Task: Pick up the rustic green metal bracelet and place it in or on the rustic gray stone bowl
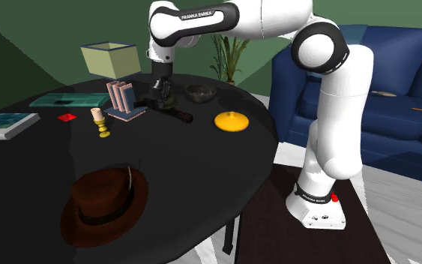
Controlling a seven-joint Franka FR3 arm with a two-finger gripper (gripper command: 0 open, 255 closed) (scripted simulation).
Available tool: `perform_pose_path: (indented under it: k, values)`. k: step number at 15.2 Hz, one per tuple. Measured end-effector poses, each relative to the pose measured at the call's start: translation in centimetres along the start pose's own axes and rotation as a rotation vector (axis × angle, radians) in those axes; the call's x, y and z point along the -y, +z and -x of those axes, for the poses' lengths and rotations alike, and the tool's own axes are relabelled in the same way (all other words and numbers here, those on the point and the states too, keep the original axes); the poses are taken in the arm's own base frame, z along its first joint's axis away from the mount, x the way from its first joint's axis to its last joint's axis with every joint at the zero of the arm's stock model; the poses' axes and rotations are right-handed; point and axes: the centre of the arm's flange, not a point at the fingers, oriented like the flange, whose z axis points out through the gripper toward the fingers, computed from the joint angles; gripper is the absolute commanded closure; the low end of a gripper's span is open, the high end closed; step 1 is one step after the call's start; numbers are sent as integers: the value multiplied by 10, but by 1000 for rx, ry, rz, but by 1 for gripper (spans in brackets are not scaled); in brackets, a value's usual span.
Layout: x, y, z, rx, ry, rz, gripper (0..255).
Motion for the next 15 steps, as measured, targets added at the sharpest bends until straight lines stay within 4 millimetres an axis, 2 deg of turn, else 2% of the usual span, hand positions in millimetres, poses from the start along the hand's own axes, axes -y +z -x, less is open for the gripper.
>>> perform_pose_path:
  k: [6, 7, 10, 15]
  values:
    - [4, -29, -2, 0, 0, 0, 255]
    - [-1, -33, 1, 0, 0, 0, 255]
    - [-31, -39, 7, 1, 1, 0, 255]
    - [-95, -54, 24, 0, 2, 0, 255]
